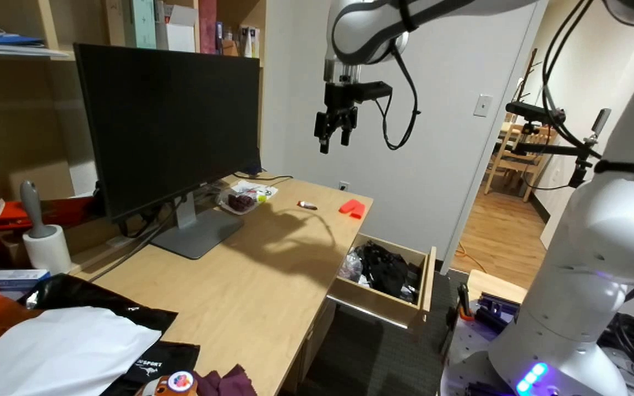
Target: Move the small tube to left of the table then close the top drawer on the right
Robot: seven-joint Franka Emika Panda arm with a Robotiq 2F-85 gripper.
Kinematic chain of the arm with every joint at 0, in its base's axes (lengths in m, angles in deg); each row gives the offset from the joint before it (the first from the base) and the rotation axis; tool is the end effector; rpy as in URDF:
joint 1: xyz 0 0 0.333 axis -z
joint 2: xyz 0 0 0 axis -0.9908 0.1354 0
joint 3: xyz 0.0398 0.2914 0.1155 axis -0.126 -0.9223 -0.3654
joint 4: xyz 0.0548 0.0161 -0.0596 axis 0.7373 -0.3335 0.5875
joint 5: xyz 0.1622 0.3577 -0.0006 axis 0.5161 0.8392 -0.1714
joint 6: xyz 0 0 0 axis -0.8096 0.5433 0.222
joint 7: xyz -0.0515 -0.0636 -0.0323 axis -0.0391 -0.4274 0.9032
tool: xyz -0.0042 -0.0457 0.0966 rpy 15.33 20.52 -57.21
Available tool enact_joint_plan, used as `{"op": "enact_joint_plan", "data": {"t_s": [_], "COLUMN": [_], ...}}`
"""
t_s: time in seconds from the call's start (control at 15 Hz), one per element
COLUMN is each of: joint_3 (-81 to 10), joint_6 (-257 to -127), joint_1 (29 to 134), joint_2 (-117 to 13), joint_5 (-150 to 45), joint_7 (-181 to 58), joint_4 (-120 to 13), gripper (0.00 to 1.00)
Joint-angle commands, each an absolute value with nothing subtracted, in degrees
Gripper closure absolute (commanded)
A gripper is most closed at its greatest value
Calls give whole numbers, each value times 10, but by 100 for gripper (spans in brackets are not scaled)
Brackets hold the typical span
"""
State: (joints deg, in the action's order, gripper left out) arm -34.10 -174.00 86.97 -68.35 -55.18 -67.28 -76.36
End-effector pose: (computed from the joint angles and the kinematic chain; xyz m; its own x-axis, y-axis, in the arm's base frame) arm 0.5458 -0.0997 0.4510 0.9937 -0.1122 0.0073 -0.1124 -0.9898 0.0877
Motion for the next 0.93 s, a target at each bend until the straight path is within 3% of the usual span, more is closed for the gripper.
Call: {"op": "enact_joint_plan", "data": {"t_s": [0.0,0.27,0.33,0.87], "joint_3": [-326,-329,-329,-334], "joint_6": [-1756,-1749,-1755,-1802], "joint_1": [888,908,903,909], "joint_2": [-566,-480,-516,-436], "joint_5": [-567,-561,-560,-556], "joint_7": [-802,-886,-853,-856], "joint_4": [-669,-592,-636,-574], "gripper": [0,0,0,0]}}
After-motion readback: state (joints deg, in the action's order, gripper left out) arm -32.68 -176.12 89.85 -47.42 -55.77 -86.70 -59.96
